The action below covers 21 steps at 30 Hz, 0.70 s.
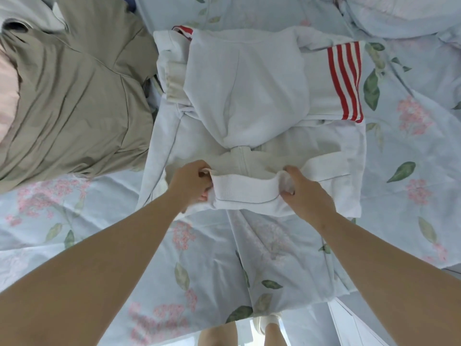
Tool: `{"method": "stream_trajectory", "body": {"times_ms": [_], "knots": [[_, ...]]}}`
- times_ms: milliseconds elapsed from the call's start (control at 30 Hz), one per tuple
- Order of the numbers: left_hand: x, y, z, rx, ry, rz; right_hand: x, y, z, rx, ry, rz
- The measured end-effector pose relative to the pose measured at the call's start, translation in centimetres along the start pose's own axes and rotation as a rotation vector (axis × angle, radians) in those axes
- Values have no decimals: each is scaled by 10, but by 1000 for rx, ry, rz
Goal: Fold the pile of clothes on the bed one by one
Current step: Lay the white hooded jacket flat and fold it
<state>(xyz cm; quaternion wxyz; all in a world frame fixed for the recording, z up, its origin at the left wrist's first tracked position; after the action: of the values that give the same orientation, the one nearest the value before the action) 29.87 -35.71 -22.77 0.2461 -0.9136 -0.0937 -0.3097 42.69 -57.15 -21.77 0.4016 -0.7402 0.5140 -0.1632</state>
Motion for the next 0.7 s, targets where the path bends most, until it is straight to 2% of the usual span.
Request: {"method": "stream_trajectory", "body": {"times_ms": [33, 100, 133, 200, 233, 300, 400, 467, 600, 700], "knots": [[-1, -7, 3, -9, -31, -79, 6, -4, 3, 18, 21, 64], [4, -25, 9, 39, -36, -142, 18, -27, 9, 173, 79, 255], [6, -35, 13, 87, -28, -130, 22, -41, 11, 271, 109, 350], [8, -47, 21, 176, -17, 49, 24, -65, 14, 415, 135, 422], [9, -47, 24, 202, -21, 186, 21, -69, 18, 414, 136, 397], [18, -37, 25, 218, 13, 376, 12, -59, 31, 294, 127, 347], [20, -14, 32, 125, 42, 381, 6, -28, 48, 46, 123, 446], [9, -3, 36, 30, 21, 398, 4, -13, 51, -32, 102, 444], [3, -4, 34, -3, 55, 472, 15, -4, 50, 8, 151, 293], [-5, -4, 30, -67, -27, 455, 25, -7, 40, 100, 190, 334]]}}
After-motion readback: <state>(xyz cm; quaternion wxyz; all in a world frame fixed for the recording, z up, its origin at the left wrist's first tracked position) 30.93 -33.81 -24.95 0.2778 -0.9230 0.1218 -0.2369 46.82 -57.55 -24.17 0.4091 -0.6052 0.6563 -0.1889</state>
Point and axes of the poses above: each hand's wrist, its own z-axis towards the middle knuckle, its own y-axis out of the palm, x = y × z, the point moved 9 cm from there along z, towards the middle knuckle, and after that the axes turned 7 degrees about -z, right-handed, at the moved point
